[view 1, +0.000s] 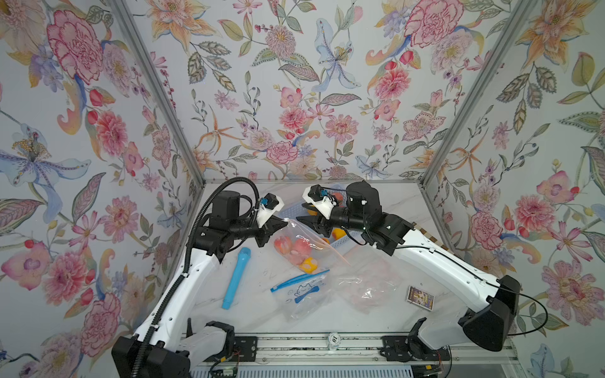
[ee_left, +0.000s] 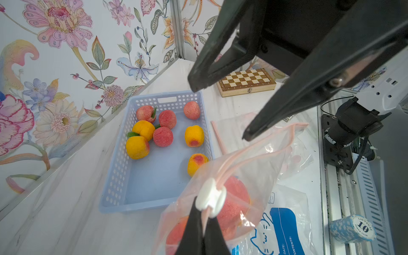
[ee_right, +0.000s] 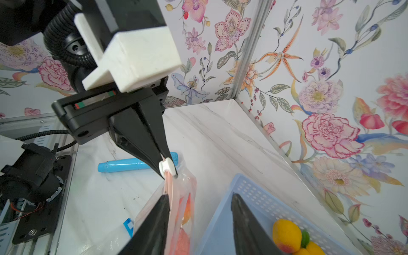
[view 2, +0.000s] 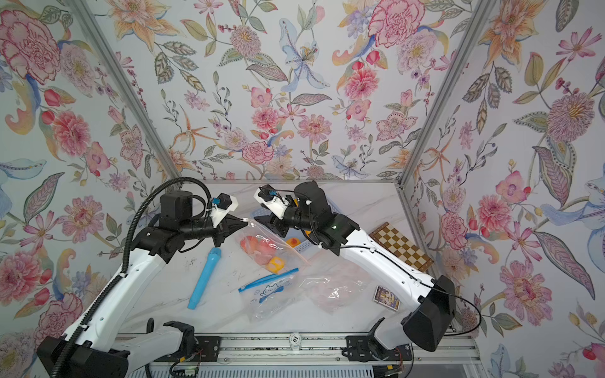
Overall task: Place the peach in a zip-top bag and seal the zipper
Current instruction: Zip the zipper on the zipper food storage bag.
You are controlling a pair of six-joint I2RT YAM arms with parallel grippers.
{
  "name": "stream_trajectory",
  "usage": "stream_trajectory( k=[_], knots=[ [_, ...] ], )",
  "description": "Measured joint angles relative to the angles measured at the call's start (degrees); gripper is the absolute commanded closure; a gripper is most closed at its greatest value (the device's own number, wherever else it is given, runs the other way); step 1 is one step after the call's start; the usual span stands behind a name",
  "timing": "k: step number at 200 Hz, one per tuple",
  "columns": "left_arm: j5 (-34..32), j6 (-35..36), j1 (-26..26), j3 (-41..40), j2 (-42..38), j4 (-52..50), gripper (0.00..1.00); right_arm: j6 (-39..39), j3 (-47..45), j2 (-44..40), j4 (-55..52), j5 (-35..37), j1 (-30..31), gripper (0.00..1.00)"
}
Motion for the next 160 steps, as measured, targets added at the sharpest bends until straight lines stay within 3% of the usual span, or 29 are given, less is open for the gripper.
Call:
stream_trajectory(
  k=[72, 160],
  knots=[
    [-0.09, -0.02, 0.00, 0.00, 0.07, 0.20, 1.00, 0.79, 2.62, 2.95, 0.07, -4.66, 0.94, 0.49],
    [-0.26, -0.59, 0.00, 0.00, 0.17, 0.24, 1.00, 1.60, 5.62, 7.04, -0.09, -5.09, 2.14, 0.67]
  ],
)
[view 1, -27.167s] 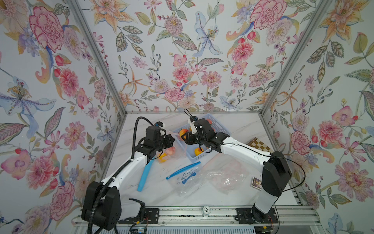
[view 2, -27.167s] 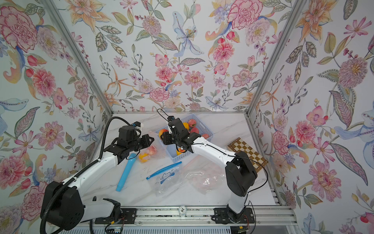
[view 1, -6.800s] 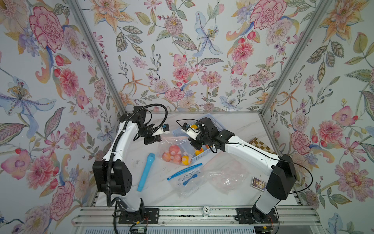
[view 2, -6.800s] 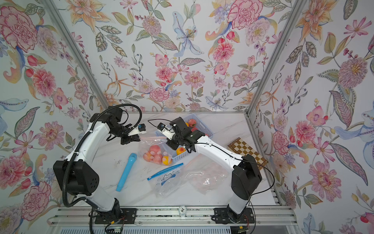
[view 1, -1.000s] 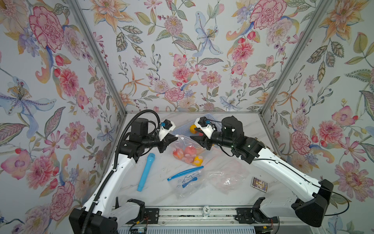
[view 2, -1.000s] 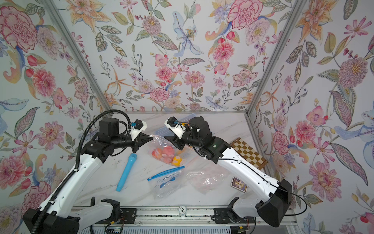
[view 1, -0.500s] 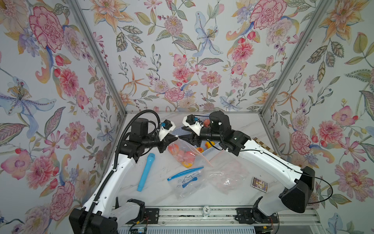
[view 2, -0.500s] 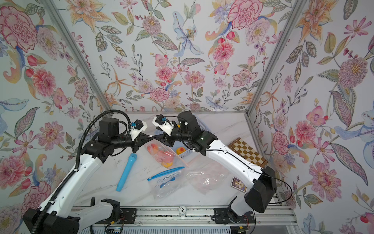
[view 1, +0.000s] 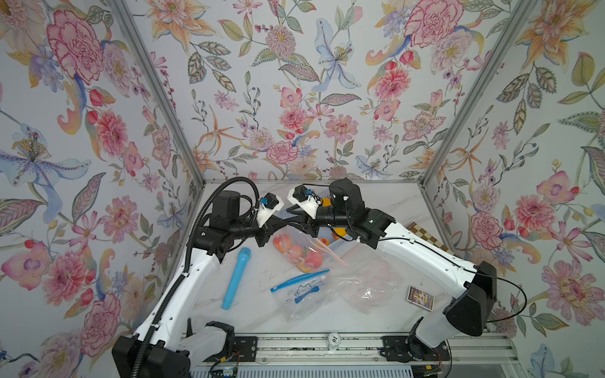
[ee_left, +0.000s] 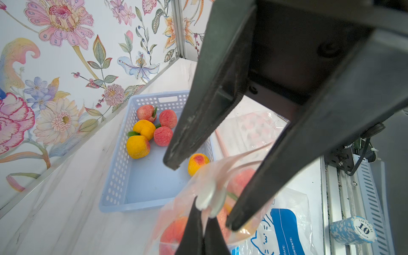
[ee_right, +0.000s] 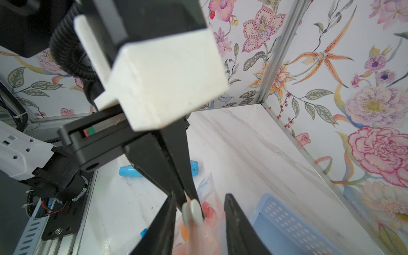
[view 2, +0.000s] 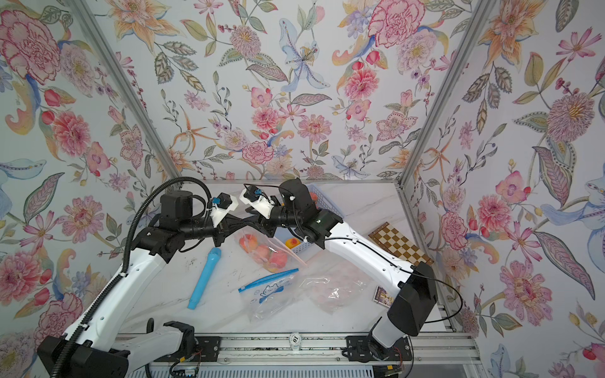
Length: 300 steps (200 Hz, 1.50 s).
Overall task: Place the peach in a zip-top bag and seal the zipper
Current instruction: Zip the zipper on the zipper food storage bag.
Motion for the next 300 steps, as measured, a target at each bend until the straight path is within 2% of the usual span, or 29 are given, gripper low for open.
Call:
stream_trajectory(
  k=[9, 59, 103, 147, 200, 300],
  knots=[
    [0.02, -0.09, 0.00, 0.00, 0.00, 0.02, 1.00, 0.07, 0.20, 0.09, -0.07, 0.02, 0.09, 0.70],
    [-0.04, -0.96, 0.00, 0.00, 0.00, 0.42, 1.00, 0.00, 0.85, 0.61, -0.61, 0.04, 0.20, 0.72],
    [-1.31, -1.36, 0.00, 0.00, 0.00, 0.37, 1.00, -0.20, 1.29, 1.46, -1.60, 0.26, 0.42, 0.87],
    [-2.84, -1.86, -0.02, 0.04, 0.11, 0.39, 1.00, -0.44, 1.29, 1.46, -1.84, 0.92, 0.46, 0.94],
    [-5.73, -4.46, -0.07, 0.50, 0.33, 0.87, 1.00, -0.42, 0.63, 1.33, -0.72, 1.99, 0.33, 0.95],
    [-8.63, -8.15, 1.09, 0.50, 0.31, 1.57, 1.00, 2.64, -6.29, -2.86, 3.39, 1.31, -1.73, 0.95]
  ],
)
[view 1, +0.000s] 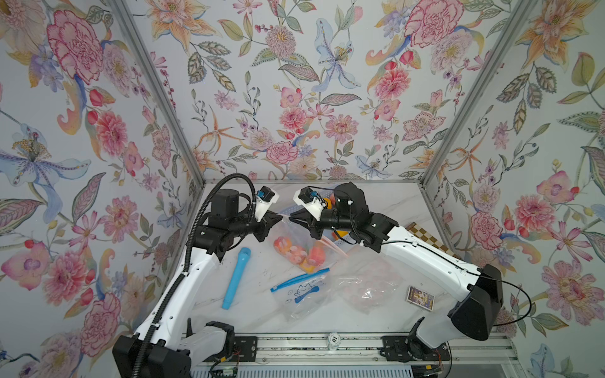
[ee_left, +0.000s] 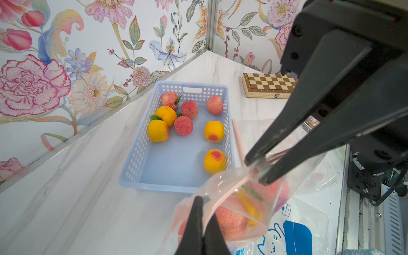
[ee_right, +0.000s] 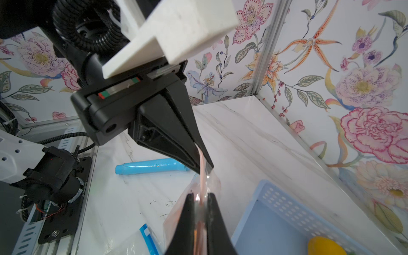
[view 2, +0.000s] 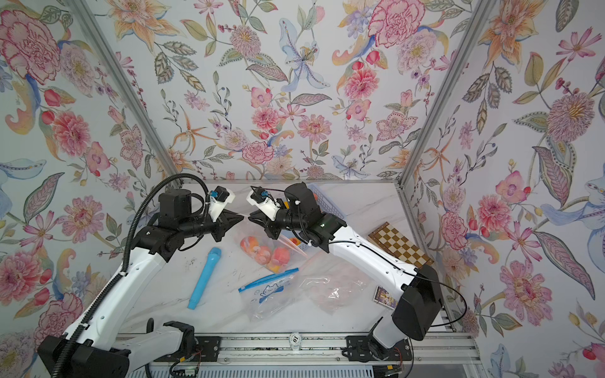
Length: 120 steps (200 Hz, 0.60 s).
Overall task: Place the peach in a zip-top bag and seal the zipper
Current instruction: Zip the zipper on the zipper food storage bag.
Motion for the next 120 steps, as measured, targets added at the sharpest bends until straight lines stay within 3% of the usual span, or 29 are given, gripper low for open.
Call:
stream_trajectory(
  k=[120],
  knots=[
    [-7.65, -12.94, 7.85, -4.17, -3.23, 11.37, 1.00, 2.62, -7.23, -5.01, 2.78, -0.90, -3.48, 0.95]
  ],
)
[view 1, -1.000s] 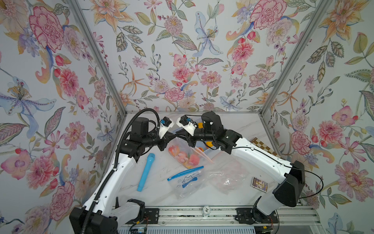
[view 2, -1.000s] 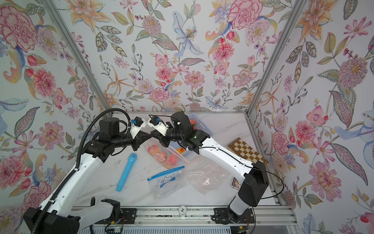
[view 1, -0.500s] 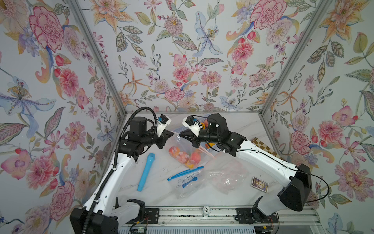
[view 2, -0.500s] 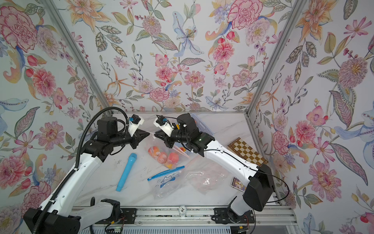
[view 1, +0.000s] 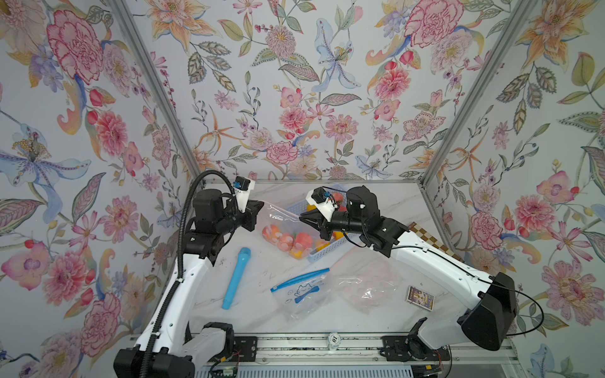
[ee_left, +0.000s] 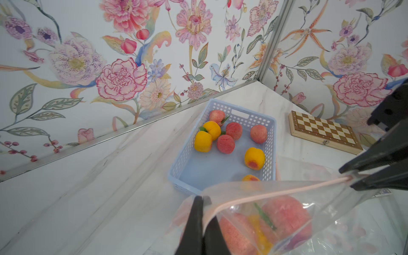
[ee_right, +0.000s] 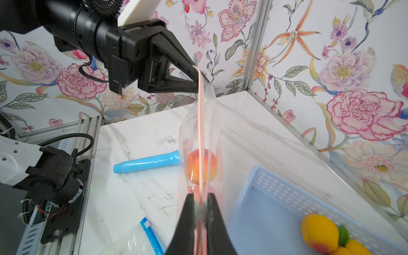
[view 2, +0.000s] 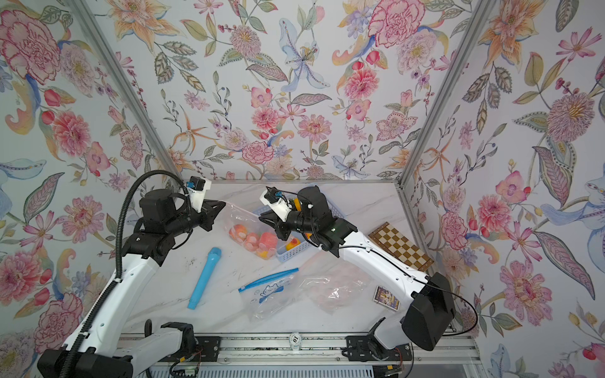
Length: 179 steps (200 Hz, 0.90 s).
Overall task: Place the peach in a zip-top bag and seal the zipper
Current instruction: Zip the zipper on the zipper food storage bag.
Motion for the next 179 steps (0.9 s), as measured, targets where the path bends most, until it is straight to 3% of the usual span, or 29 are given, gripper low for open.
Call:
stream_trajectory(
  k=[129, 153, 160, 179],
  knots=[
    [-2.82, -5.81, 5.33, -2.75, -0.15, 5.01, 1.00, 1.49, -5.25, -3.65, -0.31, 0.07, -3.87, 0.96],
    [-2.73, -5.99, 5.51, -2.78, -0.15, 5.16, 1.00, 1.49, -5.29, -3.67, -0.59, 0.13, -4.17, 1.00],
    [-2.49, -5.99, 5.60, -2.78, -0.15, 5.14, 0.90, 1.49, -5.29, -3.67, -0.70, 0.22, -4.24, 1.00],
    [-0.76, -5.97, 5.95, -2.73, -0.09, 5.11, 0.48, 1.44, -5.16, -3.67, -1.97, 0.26, -4.39, 1.00]
  ],
)
